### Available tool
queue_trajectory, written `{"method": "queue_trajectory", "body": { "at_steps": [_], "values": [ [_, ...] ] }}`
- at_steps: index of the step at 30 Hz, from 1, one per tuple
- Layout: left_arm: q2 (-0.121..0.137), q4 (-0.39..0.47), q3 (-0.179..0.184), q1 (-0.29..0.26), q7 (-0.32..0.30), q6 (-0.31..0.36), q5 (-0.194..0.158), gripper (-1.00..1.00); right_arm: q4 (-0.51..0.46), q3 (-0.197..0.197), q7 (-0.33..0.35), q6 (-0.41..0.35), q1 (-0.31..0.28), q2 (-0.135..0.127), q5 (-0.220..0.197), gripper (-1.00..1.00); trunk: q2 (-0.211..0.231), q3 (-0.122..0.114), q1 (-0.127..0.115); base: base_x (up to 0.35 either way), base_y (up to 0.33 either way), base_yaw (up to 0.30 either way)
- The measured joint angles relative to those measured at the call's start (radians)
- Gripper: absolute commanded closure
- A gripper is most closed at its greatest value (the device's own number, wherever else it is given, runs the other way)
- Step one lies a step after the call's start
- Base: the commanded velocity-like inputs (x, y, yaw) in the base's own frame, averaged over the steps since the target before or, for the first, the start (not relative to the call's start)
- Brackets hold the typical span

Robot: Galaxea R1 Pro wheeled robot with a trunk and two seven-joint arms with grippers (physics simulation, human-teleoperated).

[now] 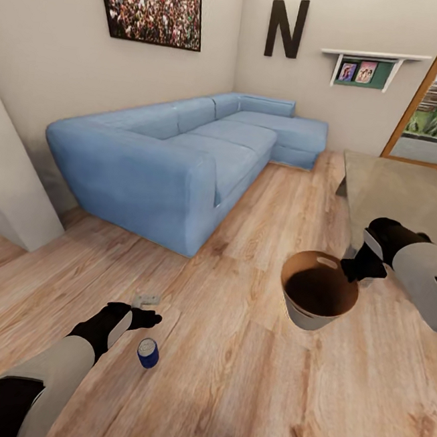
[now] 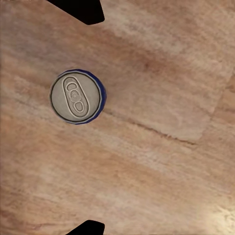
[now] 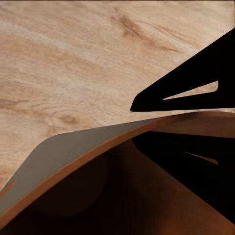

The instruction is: Put the three can of soda from the living room inside the tash can in the kitchen.

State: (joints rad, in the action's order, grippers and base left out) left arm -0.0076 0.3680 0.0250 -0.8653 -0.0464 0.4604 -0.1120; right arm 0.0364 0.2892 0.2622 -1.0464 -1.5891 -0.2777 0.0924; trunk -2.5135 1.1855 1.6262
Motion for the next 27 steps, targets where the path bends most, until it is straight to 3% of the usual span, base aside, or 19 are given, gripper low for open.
{"method": "queue_trajectory", "body": {
  "at_steps": [4, 11, 18, 23, 27],
  "values": [
    [0.0, 0.0, -0.001, 0.0, 0.0, 0.0, 0.0, -1.0, 0.005, 0.037, -0.001, 0.002, -0.008, 0.006, 0.025, 1.0, -0.001, 0.019, 0.002, 0.0, 0.0, 0.0],
    [0.002, 0.0, -0.004, 0.0, 0.0, -0.001, 0.0, -1.0, 0.005, 0.004, 0.001, -0.001, -0.011, 0.037, -0.012, 1.0, -0.002, 0.055, 0.005, 0.0, 0.0, 0.0],
    [0.002, 0.0, -0.001, 0.0, 0.001, -0.003, 0.0, -1.0, 0.005, 0.037, -0.001, 0.002, -0.026, 0.056, 0.021, 1.0, -0.004, 0.092, 0.008, 0.0, 0.0, 0.0],
    [0.002, 0.0, 0.001, 0.0, 0.001, -0.003, 0.0, -1.0, 0.007, 0.012, 0.001, 0.0, -0.038, 0.071, -0.004, 1.0, -0.005, 0.119, 0.011, 0.0, 0.0, 0.0],
    [0.001, 0.001, 0.001, 0.001, 0.001, -0.003, 0.0, -1.0, 0.007, 0.024, 0.0, 0.001, -0.063, 0.082, 0.011, 1.0, -0.006, 0.129, 0.011, 0.0, 0.0, 0.0]
  ]
}}
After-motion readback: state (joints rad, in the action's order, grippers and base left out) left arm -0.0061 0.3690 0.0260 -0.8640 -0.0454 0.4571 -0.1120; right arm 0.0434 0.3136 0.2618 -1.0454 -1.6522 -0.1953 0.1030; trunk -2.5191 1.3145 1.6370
